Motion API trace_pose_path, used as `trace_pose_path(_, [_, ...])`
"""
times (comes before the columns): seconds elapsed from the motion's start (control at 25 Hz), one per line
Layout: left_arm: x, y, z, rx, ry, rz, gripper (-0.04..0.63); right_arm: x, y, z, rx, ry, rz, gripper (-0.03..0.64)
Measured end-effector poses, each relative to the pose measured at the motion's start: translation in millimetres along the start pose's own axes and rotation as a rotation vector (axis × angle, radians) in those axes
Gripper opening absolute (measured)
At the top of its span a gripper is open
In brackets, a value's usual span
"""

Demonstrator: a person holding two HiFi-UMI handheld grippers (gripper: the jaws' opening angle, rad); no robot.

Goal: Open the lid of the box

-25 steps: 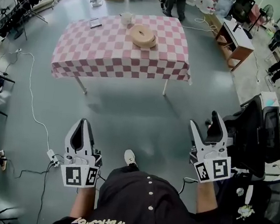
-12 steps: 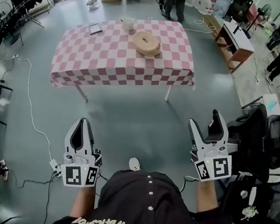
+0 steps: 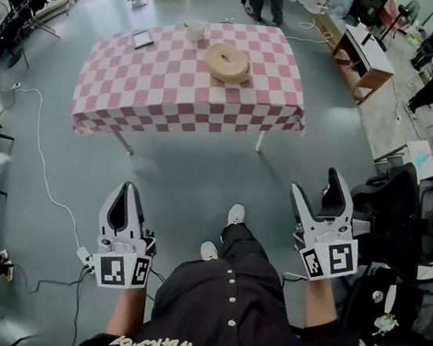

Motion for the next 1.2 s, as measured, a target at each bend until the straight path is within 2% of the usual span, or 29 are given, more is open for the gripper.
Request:
trace_pose_path(0.24, [-5.6, 1.9, 32.0, 0.012, 0.004, 0.005, 0.006, -8.5, 21.0, 32.8, 0.025, 0.013, 0.006, 0.356])
trace_pose_path(0.64, [-0.7, 7.9, 124.5, 0.044, 0.031, 0.019, 0.006, -11.6, 83.3, 118.6, 0.059, 0.015, 0.007, 0.356])
trace_pose_path(1.2, [4.1, 42.6, 230.3, 0.077, 0.042, 0.027, 0.006, -4.9, 174.5, 197.9, 0.086, 0.023, 0.017, 0.356])
Point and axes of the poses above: the fingertips, and each gripper's own axes: z forward along the fingers, y to its right, x out of its top, the point moved 2 cm from there along -z, backward along the fingers, and after that the axes turned 15 degrees about x, right-handed, at the moved point
